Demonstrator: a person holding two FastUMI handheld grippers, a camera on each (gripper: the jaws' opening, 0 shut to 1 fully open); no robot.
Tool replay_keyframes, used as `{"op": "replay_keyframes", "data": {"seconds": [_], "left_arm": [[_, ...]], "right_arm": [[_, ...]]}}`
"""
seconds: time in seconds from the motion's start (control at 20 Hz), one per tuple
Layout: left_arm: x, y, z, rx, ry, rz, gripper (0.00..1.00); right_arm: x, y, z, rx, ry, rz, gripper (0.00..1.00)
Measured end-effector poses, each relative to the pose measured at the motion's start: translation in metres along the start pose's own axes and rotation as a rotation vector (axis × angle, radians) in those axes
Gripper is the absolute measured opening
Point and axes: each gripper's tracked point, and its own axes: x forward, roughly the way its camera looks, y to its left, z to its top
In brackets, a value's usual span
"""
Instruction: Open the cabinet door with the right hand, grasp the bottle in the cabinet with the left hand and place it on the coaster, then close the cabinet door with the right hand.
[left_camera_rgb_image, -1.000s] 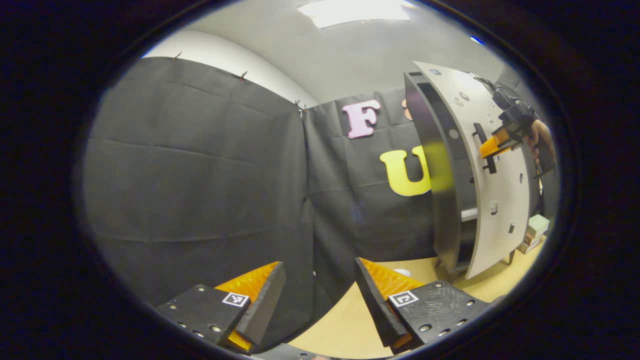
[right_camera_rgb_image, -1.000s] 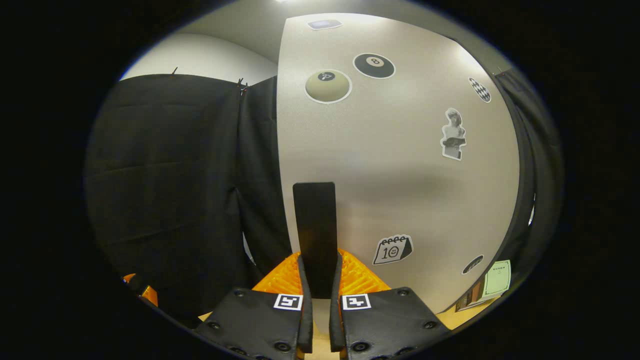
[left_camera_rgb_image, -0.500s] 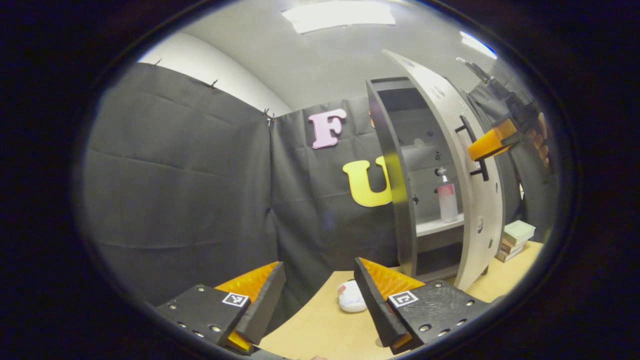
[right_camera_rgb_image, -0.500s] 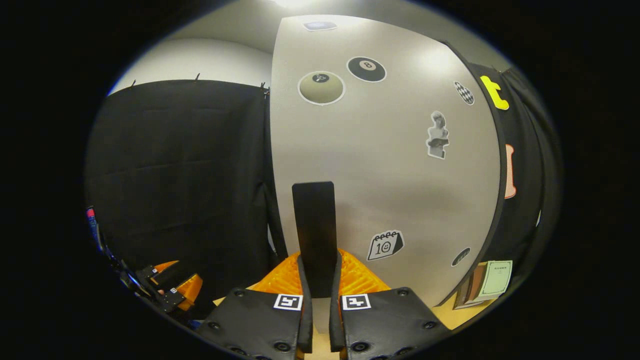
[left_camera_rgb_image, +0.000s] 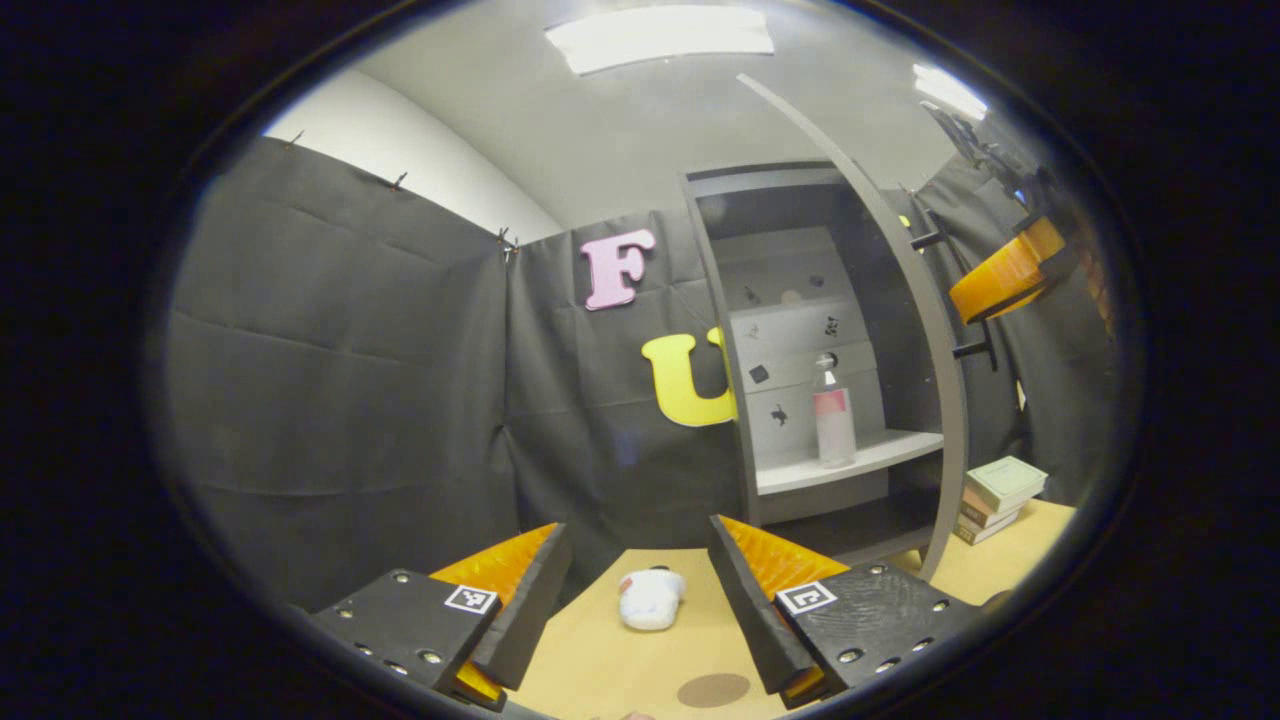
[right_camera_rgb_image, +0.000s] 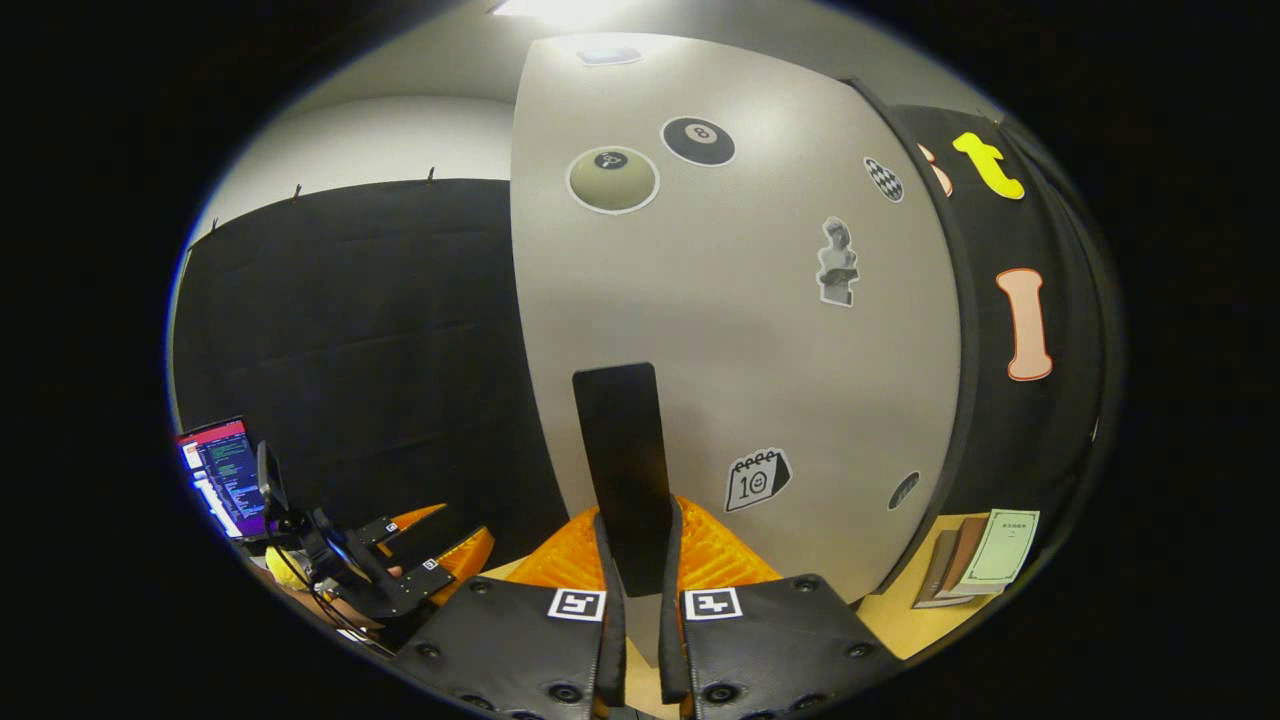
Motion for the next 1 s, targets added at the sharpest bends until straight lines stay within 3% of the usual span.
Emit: {"op": "replay_keyframes", "data": {"seconds": [0.4,0.5,0.55,0.75,0.8,1.0], "left_arm": [[-0.004,-0.076,0.005,-0.021,0.008,-0.077,0.87],[-0.006,-0.09,0.011,-0.021,0.001,-0.099,0.84],[-0.005,-0.1,0.012,-0.02,-0.002,-0.112,0.84],[0.0,-0.136,0.012,-0.033,0.002,-0.167,0.84],[0.001,-0.143,0.014,-0.037,0.0,-0.178,0.84],[0.004,-0.164,0.022,-0.031,-0.017,-0.207,0.84]], "right_arm": [[-0.029,-0.012,0.0,0.001,-0.014,0.005,0.14],[-0.038,-0.018,0.001,-0.006,-0.023,-0.016,0.1],[-0.041,-0.021,0.001,-0.011,-0.028,-0.029,0.14],[-0.052,-0.031,0.002,-0.051,-0.054,-0.085,0.1],[-0.056,-0.033,0.002,-0.06,-0.059,-0.097,0.14],[-0.061,-0.041,0.005,-0.061,-0.075,-0.134,0.14]]}}
